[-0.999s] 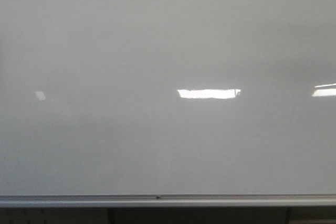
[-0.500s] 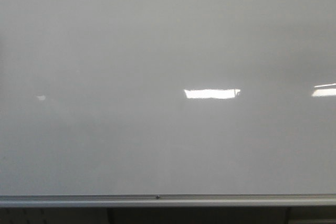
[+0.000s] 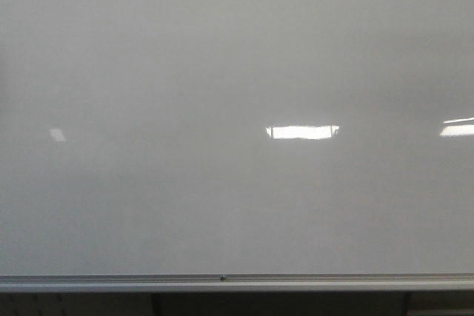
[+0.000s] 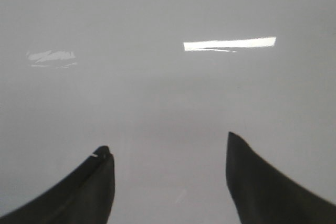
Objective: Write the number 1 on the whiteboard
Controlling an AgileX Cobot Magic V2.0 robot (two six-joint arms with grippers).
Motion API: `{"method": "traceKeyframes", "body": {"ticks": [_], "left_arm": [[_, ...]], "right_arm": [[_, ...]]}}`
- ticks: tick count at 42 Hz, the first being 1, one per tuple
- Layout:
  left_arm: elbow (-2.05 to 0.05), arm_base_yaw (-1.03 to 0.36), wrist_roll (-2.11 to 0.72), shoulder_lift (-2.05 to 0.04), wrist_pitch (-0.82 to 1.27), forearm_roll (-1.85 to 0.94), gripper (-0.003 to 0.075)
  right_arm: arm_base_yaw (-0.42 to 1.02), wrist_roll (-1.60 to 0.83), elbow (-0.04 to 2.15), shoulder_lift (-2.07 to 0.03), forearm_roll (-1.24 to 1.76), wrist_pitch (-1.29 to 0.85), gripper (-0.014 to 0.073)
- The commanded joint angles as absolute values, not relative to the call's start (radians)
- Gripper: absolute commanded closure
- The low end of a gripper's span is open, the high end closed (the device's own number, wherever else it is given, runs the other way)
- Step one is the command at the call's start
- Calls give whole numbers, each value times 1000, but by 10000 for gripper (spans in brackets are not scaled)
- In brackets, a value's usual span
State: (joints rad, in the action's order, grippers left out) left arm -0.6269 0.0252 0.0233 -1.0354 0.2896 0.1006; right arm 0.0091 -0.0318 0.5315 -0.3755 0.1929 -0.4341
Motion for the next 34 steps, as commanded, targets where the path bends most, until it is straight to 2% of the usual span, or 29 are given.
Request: {"method": "traceKeyframes", "body": {"ticks": [1, 19, 34], "left_arm": [[-697, 25, 25, -1135, 183, 129, 69], [-718, 27, 25, -1466, -208, 163, 69], [-718, 29, 25, -1598, -307, 33, 69]], "right_arm": [[11, -33, 566, -390, 205, -356, 106], [11, -33, 566, -390, 205, -356, 106], [11, -33, 566, -390, 205, -356, 106]]}}
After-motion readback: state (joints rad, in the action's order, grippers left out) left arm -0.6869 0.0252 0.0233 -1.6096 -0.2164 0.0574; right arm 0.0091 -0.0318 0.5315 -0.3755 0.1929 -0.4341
